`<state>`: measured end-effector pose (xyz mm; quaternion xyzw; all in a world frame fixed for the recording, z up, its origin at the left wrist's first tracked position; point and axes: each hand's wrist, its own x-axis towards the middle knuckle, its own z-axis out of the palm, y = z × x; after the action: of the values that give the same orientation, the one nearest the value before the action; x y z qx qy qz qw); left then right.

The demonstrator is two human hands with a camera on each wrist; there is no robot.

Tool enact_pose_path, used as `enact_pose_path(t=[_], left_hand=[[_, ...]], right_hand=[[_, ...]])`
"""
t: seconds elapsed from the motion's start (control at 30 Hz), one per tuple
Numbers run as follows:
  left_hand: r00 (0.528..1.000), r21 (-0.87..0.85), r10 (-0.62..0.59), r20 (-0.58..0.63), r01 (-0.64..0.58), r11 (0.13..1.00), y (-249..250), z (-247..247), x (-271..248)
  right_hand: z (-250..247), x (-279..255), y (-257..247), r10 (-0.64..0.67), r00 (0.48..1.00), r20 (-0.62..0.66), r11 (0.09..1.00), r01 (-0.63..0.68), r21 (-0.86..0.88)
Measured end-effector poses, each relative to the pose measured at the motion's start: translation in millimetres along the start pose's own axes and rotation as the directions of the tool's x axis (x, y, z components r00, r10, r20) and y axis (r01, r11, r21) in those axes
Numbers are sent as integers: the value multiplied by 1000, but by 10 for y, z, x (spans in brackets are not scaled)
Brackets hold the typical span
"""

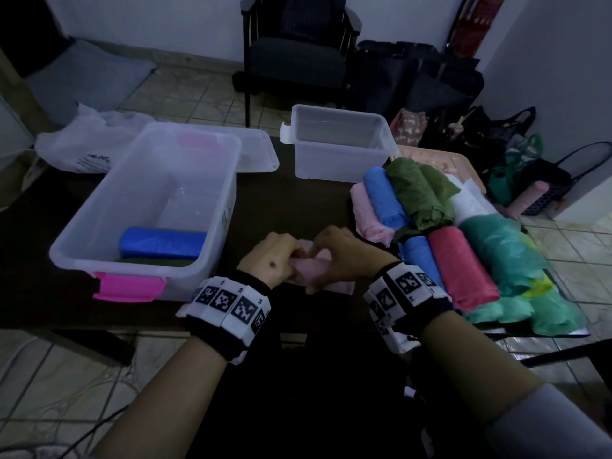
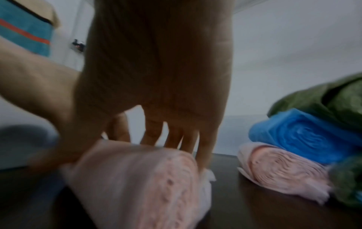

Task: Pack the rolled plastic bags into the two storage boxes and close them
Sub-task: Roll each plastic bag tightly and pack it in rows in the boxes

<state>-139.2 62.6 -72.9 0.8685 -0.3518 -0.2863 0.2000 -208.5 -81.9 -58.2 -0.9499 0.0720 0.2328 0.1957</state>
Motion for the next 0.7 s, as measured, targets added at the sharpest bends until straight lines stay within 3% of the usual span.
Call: enact_pose_path(t=[0.23, 0.4, 0.6, 0.7], left_hand=[[998, 21, -53, 28, 52, 998, 30, -7, 40], [995, -21, -49, 90, 51, 998, 58, -45, 18], [997, 26, -54, 47, 53, 998, 111, -82, -12], [997, 29, -61, 39, 60, 998, 173, -164, -59]], right_hand=[[90, 78, -10, 63, 996, 55, 995, -59, -76], [146, 36, -3, 18, 1000, 4, 1000, -18, 19], [269, -114, 5, -67, 994, -86, 998, 66, -12], [304, -148, 19, -76, 991, -115, 995, 83, 58]])
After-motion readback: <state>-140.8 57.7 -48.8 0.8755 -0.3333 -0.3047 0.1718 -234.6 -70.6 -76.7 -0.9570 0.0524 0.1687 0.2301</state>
